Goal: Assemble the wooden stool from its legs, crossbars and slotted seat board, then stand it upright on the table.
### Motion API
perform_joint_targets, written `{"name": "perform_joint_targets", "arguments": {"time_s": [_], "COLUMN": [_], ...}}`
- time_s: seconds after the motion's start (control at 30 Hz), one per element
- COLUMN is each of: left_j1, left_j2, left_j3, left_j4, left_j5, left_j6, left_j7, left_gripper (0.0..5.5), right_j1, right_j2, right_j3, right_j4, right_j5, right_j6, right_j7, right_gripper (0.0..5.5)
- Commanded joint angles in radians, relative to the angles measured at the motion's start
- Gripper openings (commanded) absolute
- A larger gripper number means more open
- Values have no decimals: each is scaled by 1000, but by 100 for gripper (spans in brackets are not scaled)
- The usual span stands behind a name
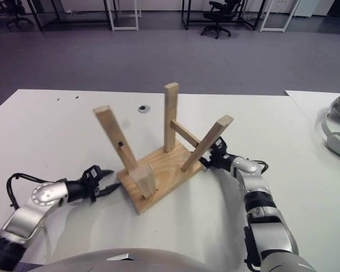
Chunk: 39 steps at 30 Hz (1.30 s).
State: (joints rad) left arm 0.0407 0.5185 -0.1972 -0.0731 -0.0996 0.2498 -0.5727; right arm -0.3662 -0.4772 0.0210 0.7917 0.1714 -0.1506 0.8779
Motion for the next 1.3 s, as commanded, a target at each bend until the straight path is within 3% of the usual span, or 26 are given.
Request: {"name": "perform_joint_targets", "arguments": {"time_s": [0.03, 0.13, 0.2, 0.3, 0.4, 0.5, 0.63, 0.73, 0.83, 0.97, 1.07, 1.3], "left_j1": [-112, -125, -63, 14, 112, 211, 228, 207, 199, 153, 138, 147], "left_j2": [-168, -206, -182, -131, -70, -21, -39, -107, -96, -29, 23, 118], "left_j3": [65, 96, 98, 135, 167, 125, 55, 45, 57, 139, 178, 312], "left_j4": [213, 222, 165, 86, -24, -137, -220, -383, -537, -688, -714, -746], "left_j5": [77, 74, 72, 67, 46, 37, 34, -134, -254, -394, -415, -519], "left_j6": [-37, -78, -86, -81, -37, 27, 106, 214, 309, 420, 443, 441], "left_j7": [267, 312, 283, 247, 187, 103, 81, 44, -4, -60, -83, -145], "left_gripper": [274, 274, 274, 274, 274, 274, 274, 274, 274, 274, 274, 274], "right_j1": [195, 270, 288, 381, 570, 717, 747, 723, 706, 650, 624, 653], "right_j2": [-5, 6, 16, 38, 60, 92, 101, 107, 81, -13, -79, -185], "right_j3": [40, 0, -57, -127, -106, -60, 43, 80, 64, -107, -263, -324], "right_j4": [-223, -359, -380, -520, -737, -922, -1082, -1189, -1344, -1542, -1556, -1471], "right_j5": [38, 19, -20, -1, 8, -1, 30, 74, 206, 509, 725, 710], "right_j6": [22, 33, 40, 100, 176, 250, 367, 459, 590, 797, 850, 849], "right_j7": [125, -15, -189, -315, -340, -376, -348, -339, -303, -259, -227, -166], "right_gripper": [416, 416, 416, 416, 416, 416, 416, 416, 416, 416, 416, 416]}}
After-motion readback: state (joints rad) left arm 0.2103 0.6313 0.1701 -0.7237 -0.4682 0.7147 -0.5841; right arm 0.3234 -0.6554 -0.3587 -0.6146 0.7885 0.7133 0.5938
